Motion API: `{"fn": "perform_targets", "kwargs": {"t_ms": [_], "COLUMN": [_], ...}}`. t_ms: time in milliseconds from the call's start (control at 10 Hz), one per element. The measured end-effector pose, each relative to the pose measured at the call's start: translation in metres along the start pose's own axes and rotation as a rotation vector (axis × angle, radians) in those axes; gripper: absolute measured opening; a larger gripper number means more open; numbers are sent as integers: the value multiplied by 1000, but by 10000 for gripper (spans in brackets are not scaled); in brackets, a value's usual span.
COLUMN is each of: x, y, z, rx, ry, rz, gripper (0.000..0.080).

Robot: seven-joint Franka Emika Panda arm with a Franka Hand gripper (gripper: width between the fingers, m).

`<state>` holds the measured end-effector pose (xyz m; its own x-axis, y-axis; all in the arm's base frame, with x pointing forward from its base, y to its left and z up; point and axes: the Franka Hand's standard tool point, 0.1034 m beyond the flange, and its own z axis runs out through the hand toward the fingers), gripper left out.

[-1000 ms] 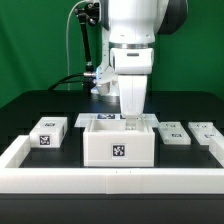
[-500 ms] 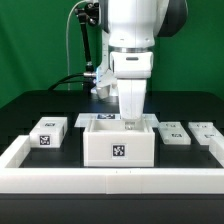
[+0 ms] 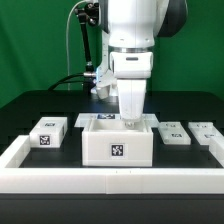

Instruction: Assemble cabinet

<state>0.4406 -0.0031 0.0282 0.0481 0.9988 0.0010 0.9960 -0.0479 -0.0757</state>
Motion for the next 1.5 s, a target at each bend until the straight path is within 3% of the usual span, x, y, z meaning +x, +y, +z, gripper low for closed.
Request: {"fn": "perform_targets", "kwargs": {"t_ms": [300, 600, 900, 1100, 1500], "x": [0, 3, 27, 48, 45], "y": [0, 29, 46, 51, 52], "z": [0, -4, -3, -4, -4], "rx": [-1, -22, -40, -48, -48], "ry": [0, 3, 16, 21, 20], "rz": [0, -5, -9, 30, 32], "gripper": [38, 38, 38, 38, 38]}}
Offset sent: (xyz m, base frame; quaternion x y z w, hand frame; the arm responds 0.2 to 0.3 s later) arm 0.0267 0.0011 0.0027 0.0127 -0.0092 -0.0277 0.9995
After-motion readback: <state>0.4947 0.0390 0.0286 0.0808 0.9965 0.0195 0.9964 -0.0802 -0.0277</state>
